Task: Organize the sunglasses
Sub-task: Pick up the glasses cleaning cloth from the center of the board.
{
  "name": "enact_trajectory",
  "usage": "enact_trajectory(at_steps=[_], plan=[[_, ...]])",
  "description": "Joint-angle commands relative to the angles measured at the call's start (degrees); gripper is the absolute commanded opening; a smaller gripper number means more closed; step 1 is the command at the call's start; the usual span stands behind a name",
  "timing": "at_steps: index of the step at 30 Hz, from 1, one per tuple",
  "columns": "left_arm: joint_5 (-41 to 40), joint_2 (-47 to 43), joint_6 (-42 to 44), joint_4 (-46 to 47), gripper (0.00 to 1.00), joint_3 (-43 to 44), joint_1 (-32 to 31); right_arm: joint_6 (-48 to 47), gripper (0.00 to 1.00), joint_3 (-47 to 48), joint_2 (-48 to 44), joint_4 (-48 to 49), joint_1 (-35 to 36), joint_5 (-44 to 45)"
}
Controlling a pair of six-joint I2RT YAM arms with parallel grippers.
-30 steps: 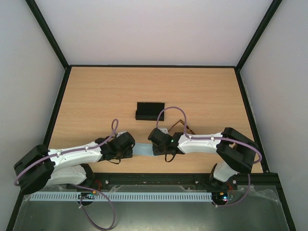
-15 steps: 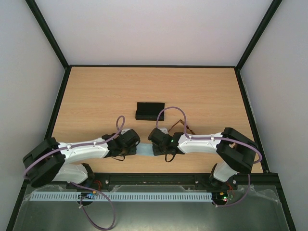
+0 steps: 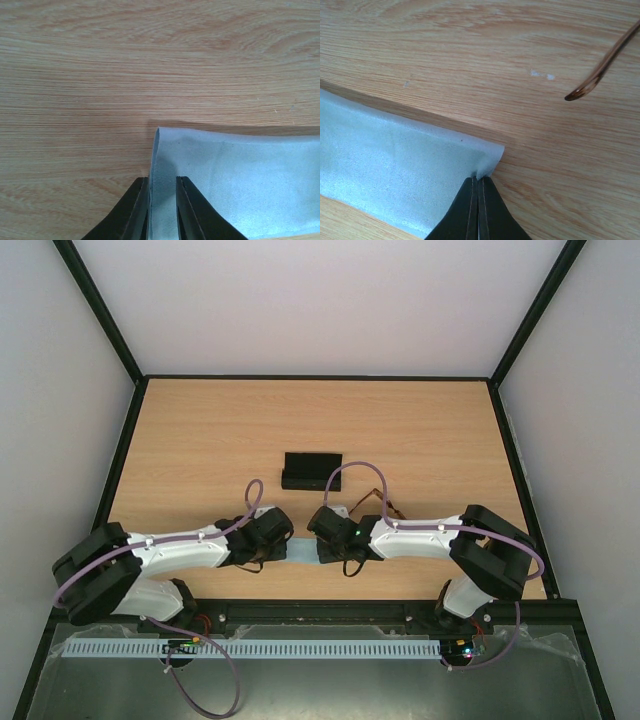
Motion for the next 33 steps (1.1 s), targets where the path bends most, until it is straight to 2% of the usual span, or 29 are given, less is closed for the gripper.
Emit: enact_trajectory(at_steps=[1,9,33], plan=[[0.9,1.5,0.4,-1.2,0.14,-0.3,-0.4,-0.5,0.01,-0.4,1.3,-3.1,0.5,-1.0],[1.2,2.1,0.4,-0.7,0.03,-0.3,-0.4,-0.6,0.01,-0.4,1.2,-3.1,0.5,-1.0],[-1.0,-2.1,2.9,-5.4,0.02,7.2,2.7,-3.3,0.01,7.3,-0.8,-8.4,-0.2,1.4]])
